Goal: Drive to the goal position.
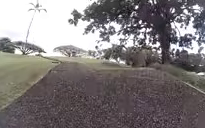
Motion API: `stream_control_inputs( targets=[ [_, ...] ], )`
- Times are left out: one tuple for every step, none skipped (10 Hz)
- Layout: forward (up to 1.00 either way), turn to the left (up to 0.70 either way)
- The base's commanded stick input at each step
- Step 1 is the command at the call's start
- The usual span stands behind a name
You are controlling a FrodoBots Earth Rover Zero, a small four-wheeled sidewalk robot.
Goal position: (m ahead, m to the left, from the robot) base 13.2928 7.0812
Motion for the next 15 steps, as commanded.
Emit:
stream_control_inputs(
  targets=[
    [0.69, 0.03],
    [0.68, 0.17],
    [0.68, 0.35],
    [0.68, 0.35],
    [0.69, 0.35],
    [0.69, 0.35],
    [0.69, 0.31],
    [0.68, 0.03],
    [0.69, 0.01],
    [0.68, 0.01],
    [0.68, 0.06],
    [0.68, 0.18],
    [0.68, 0.35],
    [0.69, 0.35],
    [0.69, 0.35]
  ],
)
